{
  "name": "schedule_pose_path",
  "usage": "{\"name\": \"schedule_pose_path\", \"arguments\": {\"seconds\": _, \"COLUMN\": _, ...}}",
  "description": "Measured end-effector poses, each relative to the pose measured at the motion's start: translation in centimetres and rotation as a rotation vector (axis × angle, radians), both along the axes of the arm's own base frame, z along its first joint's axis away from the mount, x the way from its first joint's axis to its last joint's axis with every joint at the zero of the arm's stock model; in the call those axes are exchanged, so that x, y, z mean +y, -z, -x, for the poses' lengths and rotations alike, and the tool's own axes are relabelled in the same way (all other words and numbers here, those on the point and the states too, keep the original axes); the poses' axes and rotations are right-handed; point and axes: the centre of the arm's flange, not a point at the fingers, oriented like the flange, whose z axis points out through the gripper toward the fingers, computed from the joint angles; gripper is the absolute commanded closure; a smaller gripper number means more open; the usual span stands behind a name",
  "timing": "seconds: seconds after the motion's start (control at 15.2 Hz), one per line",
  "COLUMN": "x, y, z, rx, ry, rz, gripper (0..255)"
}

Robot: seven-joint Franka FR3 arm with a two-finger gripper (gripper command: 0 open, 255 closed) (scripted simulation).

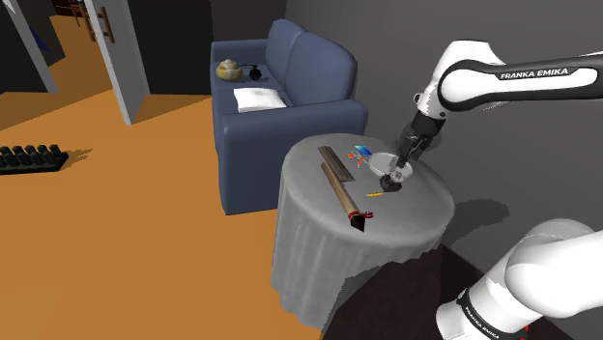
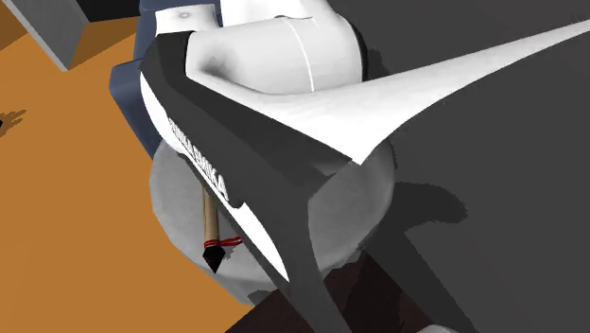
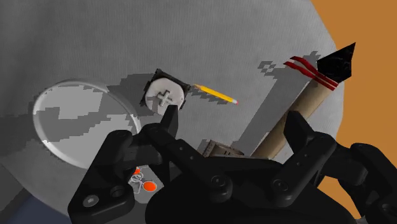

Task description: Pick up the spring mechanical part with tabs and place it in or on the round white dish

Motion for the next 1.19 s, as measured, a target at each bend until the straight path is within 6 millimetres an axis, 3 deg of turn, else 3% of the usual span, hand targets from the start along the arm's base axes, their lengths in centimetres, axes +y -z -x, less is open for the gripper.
{"name": "schedule_pose_path", "arguments": {"seconds": 0.59, "x": -7.0, "y": 8.1, "z": -3.7, "rx": 0.018, "ry": -0.020, "rz": 0.034, "gripper": 0}}
{"name": "schedule_pose_path", "arguments": {"seconds": 1.19, "x": -7.5, "y": 12.6, "z": -4.1, "rx": 0.019, "ry": -0.022, "rz": 0.038, "gripper": 0}}
